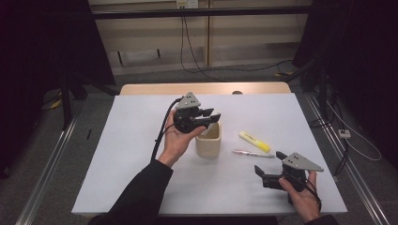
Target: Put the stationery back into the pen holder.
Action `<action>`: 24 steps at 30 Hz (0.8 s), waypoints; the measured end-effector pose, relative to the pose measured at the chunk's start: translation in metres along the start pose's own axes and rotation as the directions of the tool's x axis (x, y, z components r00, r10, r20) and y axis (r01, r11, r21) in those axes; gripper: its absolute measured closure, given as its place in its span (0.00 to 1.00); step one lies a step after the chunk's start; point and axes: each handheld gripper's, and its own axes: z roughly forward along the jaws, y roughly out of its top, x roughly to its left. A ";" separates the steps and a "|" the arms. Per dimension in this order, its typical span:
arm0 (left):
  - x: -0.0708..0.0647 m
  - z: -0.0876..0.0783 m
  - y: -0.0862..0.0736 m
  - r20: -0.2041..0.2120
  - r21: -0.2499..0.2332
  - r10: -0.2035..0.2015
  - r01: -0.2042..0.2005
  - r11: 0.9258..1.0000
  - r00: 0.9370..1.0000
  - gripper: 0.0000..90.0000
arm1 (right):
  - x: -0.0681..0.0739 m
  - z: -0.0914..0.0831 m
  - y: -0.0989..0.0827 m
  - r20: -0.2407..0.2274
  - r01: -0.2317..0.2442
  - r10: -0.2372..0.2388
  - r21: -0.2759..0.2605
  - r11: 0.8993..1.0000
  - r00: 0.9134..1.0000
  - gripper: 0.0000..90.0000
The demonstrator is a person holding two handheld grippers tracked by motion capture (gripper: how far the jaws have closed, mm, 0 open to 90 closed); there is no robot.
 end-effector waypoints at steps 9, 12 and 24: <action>0.003 0.009 -0.015 0.000 0.025 -0.001 0.001 1.000 1.000 0.75 | 0.000 0.000 0.000 0.001 0.000 0.000 0.001 1.000 1.000 0.04; 0.003 0.011 -0.018 0.002 0.027 0.000 0.000 1.000 1.000 0.75 | 0.000 0.000 0.000 0.003 0.000 0.000 0.002 1.000 1.000 0.04; -0.001 0.010 -0.018 -0.018 0.032 -0.019 0.019 0.999 1.000 0.53 | 0.000 0.000 0.000 0.002 0.001 -0.001 0.001 1.000 1.000 0.04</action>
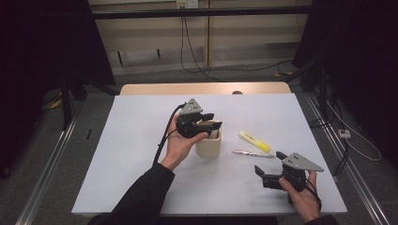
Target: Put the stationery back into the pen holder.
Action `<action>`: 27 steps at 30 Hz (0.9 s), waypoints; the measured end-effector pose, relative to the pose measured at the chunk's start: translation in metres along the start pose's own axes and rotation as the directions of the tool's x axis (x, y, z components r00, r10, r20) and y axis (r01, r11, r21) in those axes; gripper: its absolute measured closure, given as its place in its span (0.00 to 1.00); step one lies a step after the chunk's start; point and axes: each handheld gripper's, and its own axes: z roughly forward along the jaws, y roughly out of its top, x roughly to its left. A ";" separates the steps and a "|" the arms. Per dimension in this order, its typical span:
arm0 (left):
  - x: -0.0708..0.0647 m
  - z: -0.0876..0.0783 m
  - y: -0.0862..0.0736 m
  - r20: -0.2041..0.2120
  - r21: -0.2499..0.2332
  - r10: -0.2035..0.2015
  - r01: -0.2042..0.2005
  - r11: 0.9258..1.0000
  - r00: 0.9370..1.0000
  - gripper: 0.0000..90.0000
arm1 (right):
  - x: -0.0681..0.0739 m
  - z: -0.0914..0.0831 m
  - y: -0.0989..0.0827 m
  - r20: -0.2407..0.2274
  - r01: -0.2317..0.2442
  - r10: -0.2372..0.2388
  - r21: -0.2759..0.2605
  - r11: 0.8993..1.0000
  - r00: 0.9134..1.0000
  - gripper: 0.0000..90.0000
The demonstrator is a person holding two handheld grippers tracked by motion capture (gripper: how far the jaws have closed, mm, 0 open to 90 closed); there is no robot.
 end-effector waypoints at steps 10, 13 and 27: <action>0.005 -0.006 0.001 -0.017 0.017 -0.011 0.011 1.000 1.000 0.28 | 0.000 0.000 0.000 0.000 -0.002 0.002 0.002 1.000 1.000 0.04; 0.006 -0.009 0.001 -0.032 0.025 -0.011 0.012 1.000 0.999 0.22 | 0.000 0.000 0.000 0.001 -0.001 0.001 0.002 1.000 1.000 0.04; 0.016 -0.030 0.002 -0.063 0.057 -0.025 0.029 0.998 0.998 0.09 | 0.000 0.000 0.000 0.005 0.006 -0.006 0.003 1.000 1.000 0.03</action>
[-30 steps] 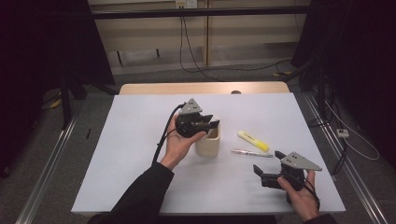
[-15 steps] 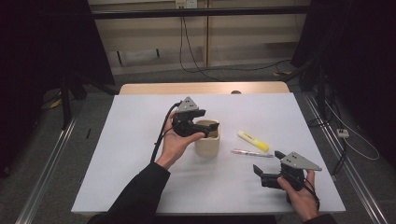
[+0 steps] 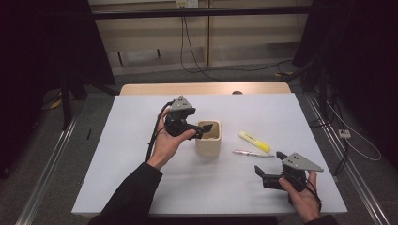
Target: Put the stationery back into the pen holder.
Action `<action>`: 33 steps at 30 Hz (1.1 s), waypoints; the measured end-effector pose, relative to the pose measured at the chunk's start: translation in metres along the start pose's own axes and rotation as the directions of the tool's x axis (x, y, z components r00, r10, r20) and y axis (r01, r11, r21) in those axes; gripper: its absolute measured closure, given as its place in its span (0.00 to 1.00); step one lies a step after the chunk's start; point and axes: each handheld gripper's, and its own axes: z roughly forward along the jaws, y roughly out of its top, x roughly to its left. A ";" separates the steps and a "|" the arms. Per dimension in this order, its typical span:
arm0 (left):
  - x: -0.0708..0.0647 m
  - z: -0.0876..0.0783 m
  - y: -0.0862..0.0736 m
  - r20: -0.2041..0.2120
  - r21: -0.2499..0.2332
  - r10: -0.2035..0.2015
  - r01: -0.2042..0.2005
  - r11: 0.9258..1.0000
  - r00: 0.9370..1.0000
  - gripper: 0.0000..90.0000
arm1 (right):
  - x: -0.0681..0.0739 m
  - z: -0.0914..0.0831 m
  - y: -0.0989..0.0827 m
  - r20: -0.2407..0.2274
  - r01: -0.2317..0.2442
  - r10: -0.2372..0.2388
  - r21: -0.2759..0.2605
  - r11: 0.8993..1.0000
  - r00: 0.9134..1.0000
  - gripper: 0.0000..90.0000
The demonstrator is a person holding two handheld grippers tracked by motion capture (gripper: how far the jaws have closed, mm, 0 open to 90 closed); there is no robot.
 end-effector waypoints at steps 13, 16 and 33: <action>0.016 -0.031 -0.027 -0.053 0.042 -0.017 0.019 0.999 0.998 0.07 | -0.002 -0.001 0.001 -0.004 -0.004 0.004 0.014 1.000 1.000 0.04; 0.019 -0.037 -0.033 -0.044 0.043 -0.036 0.038 0.998 0.998 0.07 | -0.004 -0.002 0.001 0.011 -0.010 0.010 0.012 1.000 1.000 0.04; 0.022 -0.068 -0.070 -0.071 0.133 -0.071 0.080 0.988 0.995 0.07 | -0.017 0.000 0.012 0.016 -0.016 0.015 0.059 0.998 1.000 0.06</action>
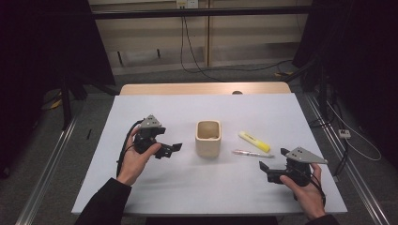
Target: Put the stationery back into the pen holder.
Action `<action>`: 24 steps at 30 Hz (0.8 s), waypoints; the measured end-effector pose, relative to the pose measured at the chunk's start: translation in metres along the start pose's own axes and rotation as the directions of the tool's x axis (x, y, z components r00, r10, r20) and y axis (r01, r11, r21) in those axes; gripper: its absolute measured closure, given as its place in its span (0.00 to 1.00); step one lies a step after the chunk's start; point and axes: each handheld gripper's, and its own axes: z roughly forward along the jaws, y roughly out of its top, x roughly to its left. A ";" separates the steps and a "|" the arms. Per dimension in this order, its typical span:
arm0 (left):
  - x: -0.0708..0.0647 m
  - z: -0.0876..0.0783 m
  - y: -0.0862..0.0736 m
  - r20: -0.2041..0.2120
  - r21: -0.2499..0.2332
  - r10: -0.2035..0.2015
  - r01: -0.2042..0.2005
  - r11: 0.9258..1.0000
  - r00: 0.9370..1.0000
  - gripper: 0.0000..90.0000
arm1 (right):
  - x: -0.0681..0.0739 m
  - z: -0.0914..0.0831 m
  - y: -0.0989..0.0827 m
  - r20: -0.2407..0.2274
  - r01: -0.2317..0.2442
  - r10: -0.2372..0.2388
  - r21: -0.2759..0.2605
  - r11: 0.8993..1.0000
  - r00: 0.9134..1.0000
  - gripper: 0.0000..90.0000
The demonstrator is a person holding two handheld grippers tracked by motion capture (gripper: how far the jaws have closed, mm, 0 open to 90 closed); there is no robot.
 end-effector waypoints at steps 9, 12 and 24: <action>-0.011 -0.015 -0.032 -0.073 -0.014 0.030 -0.031 0.999 0.997 0.09 | -0.011 0.008 0.011 -0.006 0.027 -0.027 0.063 0.998 1.000 0.05; -0.015 -0.020 -0.042 -0.082 -0.012 0.025 -0.026 1.000 0.996 0.09 | -0.013 0.012 0.016 -0.033 0.030 -0.027 0.091 0.995 0.999 0.06; -0.038 -0.040 -0.070 -0.083 -0.073 0.011 -0.017 0.997 0.997 0.11 | -0.019 0.032 0.038 -0.086 0.017 -0.002 0.175 0.984 0.996 0.05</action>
